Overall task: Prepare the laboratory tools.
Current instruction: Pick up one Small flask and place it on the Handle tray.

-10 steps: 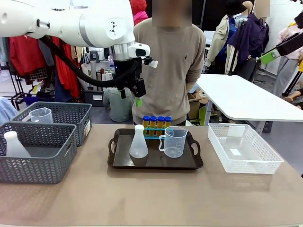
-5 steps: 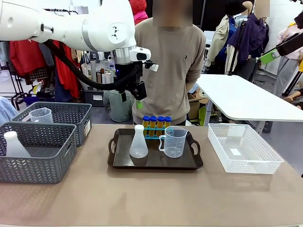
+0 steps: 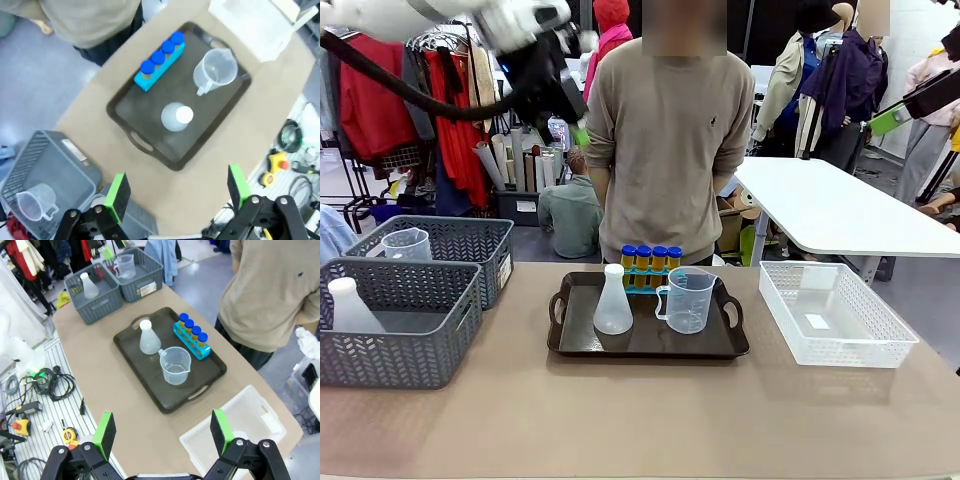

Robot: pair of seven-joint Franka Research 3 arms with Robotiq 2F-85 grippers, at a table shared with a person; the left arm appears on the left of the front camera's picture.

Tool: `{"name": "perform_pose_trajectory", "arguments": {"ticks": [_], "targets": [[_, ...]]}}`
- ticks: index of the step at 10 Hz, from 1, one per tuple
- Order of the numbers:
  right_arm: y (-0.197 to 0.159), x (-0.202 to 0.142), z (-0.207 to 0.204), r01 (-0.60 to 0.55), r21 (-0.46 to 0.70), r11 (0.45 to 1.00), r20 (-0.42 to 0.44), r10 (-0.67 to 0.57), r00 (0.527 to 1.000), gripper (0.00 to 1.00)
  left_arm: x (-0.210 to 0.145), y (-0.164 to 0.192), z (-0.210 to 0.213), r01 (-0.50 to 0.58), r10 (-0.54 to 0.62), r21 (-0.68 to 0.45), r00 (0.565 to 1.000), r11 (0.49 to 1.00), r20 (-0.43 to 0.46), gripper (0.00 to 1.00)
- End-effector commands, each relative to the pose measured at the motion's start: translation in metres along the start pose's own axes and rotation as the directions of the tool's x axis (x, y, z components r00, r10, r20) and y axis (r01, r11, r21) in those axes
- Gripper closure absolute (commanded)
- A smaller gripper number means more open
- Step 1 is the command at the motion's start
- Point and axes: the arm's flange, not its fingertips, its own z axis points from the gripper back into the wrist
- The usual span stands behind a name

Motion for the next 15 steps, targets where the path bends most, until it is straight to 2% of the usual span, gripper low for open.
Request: {"name": "perform_pose_trajectory", "arguments": {"ticks": [1,4,6,7,8,10,13,15], "targets": [[0.000,0.002,0.000,-0.014,0.015,1.000,0.028,0.013,1.000,0.00,-0.020,-0.005,0.033,0.051,-0.046,-0.038,0.993,0.998,0.107,0.00],[0.000,0.002,0.000,-0.014,0.015,1.000,0.028,0.013,1.000,0.00,-0.034,-0.013,0.076,0.158,-0.146,-0.018,0.948,0.987,0.284,0.00],[0.000,0.002,0.000,-0.014,0.015,1.000,0.028,0.013,1.000,0.00,-0.053,-0.019,0.091,0.234,-0.214,-0.018,0.916,0.972,0.341,0.00],[0.000,0.002,0.000,-0.014,0.015,1.000,0.028,0.013,1.000,0.00,-0.059,-0.013,0.095,0.236,-0.198,-0.083,0.925,0.968,0.324,0.00],[0.000,0.002,0.000,-0.014,0.015,1.000,0.028,0.013,1.000,0.00,-0.060,-0.004,0.096,0.260,-0.197,-0.136,0.914,0.956,0.355,0.00],[0.000,0.002,0.000,-0.014,0.015,1.000,0.028,0.013,1.000,0.00,-0.068,0.003,0.101,0.299,-0.220,-0.166,0.900,0.940,0.376,0.00],[0.000,0.002,0.000,-0.014,0.015,1.000,0.028,0.013,1.000,0.00,-0.072,0.010,0.082,0.340,-0.280,-0.141,0.903,0.930,0.326,0.00],[0.000,0.002,0.000,-0.014,0.015,1.000,0.028,0.013,1.000,0.00,-0.075,0.009,0.080,0.406,-0.348,-0.106,0.869,0.908,0.351,0.00]]}}
